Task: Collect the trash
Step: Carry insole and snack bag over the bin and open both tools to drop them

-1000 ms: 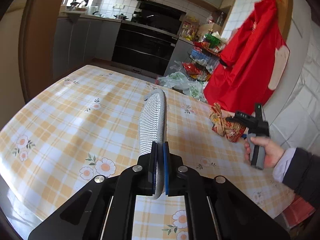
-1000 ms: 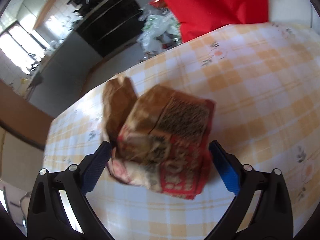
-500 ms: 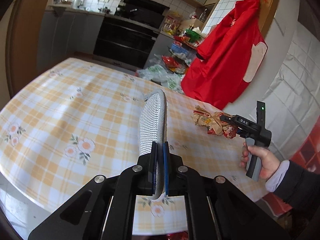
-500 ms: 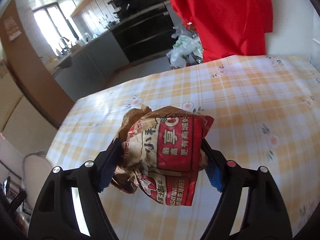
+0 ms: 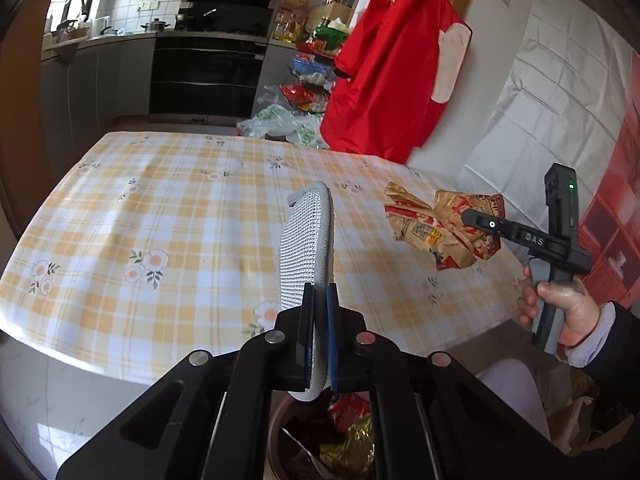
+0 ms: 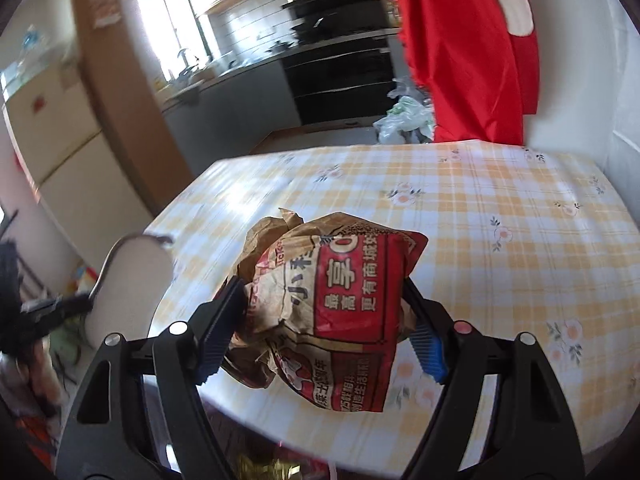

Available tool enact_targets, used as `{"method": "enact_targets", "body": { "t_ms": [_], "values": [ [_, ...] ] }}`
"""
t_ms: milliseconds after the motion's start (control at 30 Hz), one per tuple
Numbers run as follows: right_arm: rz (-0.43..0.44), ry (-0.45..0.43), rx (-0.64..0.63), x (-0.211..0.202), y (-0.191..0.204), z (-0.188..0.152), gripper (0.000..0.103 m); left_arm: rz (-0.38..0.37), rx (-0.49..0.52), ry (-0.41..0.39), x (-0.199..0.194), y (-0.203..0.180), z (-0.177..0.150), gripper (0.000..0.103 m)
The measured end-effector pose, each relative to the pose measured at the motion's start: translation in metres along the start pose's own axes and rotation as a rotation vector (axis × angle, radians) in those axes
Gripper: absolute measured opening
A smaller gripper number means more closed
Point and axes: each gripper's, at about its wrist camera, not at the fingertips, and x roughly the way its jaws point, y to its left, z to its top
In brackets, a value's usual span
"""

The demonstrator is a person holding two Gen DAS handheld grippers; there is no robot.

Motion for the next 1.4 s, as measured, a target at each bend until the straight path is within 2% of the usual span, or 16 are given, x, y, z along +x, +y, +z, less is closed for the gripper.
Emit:
{"method": "enact_targets", "body": {
  "t_ms": [100, 267, 400, 467, 567, 867, 1033, 1400],
  "values": [
    [0.001, 0.001, -0.021, -0.022, 0.02, -0.018, 0.076, 0.007, 0.016, -0.012, -0.014, -0.007, -0.006, 0.006],
    [0.036, -0.041, 0.009, -0.045, 0.044, -0.05, 0.076, -0.011, -0.076, -0.08, -0.04, -0.01, -0.018, 0.006],
    [0.058, -0.075, 0.003, -0.059, 0.064, -0.077, 0.076, -0.048, -0.257, -0.139, -0.058, -0.006, -0.037, 0.006],
    [0.066, -0.088, 0.009, -0.061, 0.07, -0.089, 0.076, -0.052, -0.302, -0.168, -0.065, -0.007, -0.047, 0.006],
    [0.09, -0.064, 0.019, -0.059, 0.078, -0.101, 0.076, -0.029, -0.274, -0.149, -0.068, -0.015, -0.053, 0.006],
    [0.071, -0.041, -0.055, -0.076, 0.111, -0.115, 0.076, -0.03, -0.263, -0.216, -0.104, -0.022, -0.065, 0.003],
    [0.055, -0.02, -0.081, -0.078, 0.114, -0.12, 0.076, -0.075, -0.283, -0.201, -0.103, -0.021, -0.067, 0.0],
    [0.054, 0.047, -0.087, -0.06, 0.11, -0.131, 0.076, -0.04, -0.299, -0.198, -0.098, -0.011, -0.064, 0.0]
  ]
}}
